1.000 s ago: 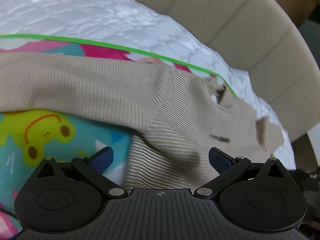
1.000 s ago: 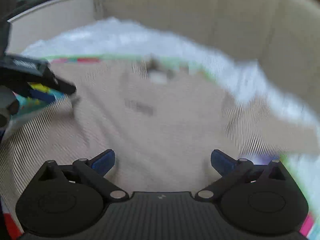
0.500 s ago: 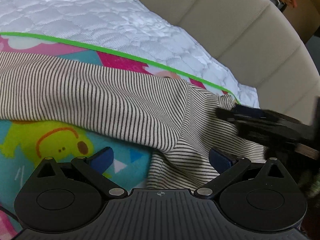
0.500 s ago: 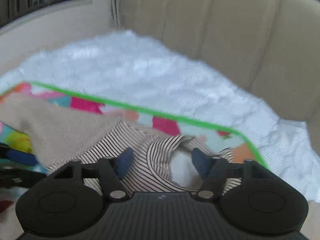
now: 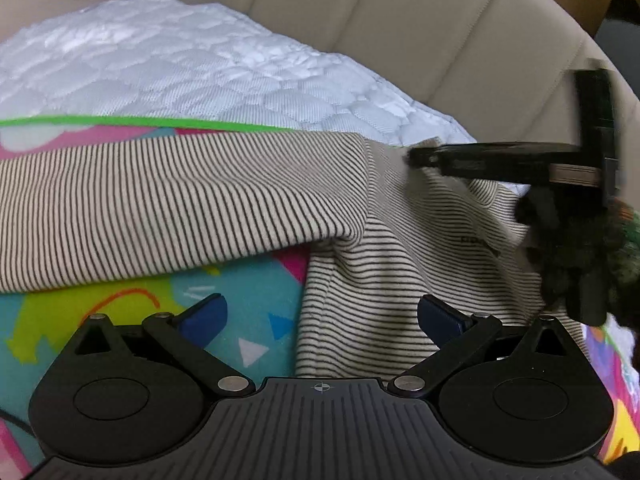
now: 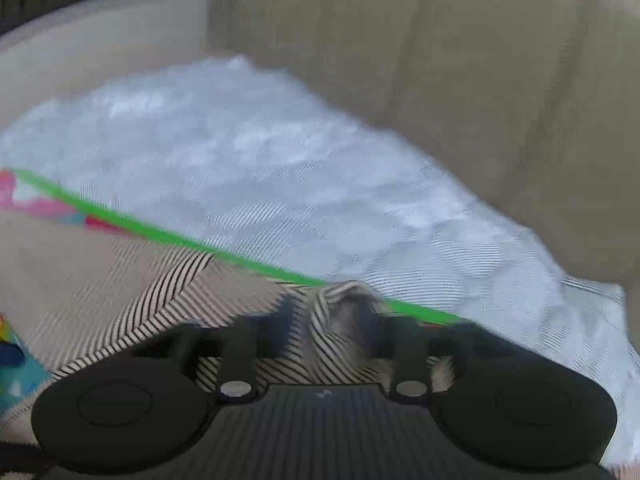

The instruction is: Fold clothes

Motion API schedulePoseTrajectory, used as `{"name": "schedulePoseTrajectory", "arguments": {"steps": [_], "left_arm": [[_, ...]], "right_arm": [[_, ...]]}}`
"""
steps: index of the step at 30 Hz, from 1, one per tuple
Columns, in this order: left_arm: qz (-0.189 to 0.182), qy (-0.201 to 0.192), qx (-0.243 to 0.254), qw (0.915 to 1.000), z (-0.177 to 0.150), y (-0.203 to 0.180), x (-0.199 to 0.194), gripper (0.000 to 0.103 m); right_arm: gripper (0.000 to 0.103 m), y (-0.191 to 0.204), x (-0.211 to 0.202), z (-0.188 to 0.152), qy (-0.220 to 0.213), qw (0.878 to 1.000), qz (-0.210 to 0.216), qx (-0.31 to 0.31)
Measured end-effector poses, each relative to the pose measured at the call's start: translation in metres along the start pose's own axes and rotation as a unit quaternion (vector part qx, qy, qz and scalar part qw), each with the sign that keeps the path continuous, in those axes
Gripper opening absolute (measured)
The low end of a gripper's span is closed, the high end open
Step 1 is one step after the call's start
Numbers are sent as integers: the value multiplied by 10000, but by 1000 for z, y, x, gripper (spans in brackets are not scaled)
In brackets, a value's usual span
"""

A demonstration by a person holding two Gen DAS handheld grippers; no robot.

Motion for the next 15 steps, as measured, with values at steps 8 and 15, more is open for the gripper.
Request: {"name": "schedulePoseTrajectory", "arguments": {"steps": [8, 15], "left_arm": [[206, -63, 199, 9996, -4, -7, 2, 103], [386, -117, 373, 9985, -7, -14, 4, 103]], "right_arm": [[82, -68, -124, -84, -330, 9914, -682, 1064], [43, -181, -169, -186, 30, 9319, -2127, 2937]]}}
Point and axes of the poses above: each gripper's, at about its wrist camera, not at the fingertips, and x roughly the way its jaws point, y to its left, z to its top, the point moved 1 cm from there along x, roughly the way its jaws point, and after that the axes turned 5 degrees about -x, right-handed, at the moved point
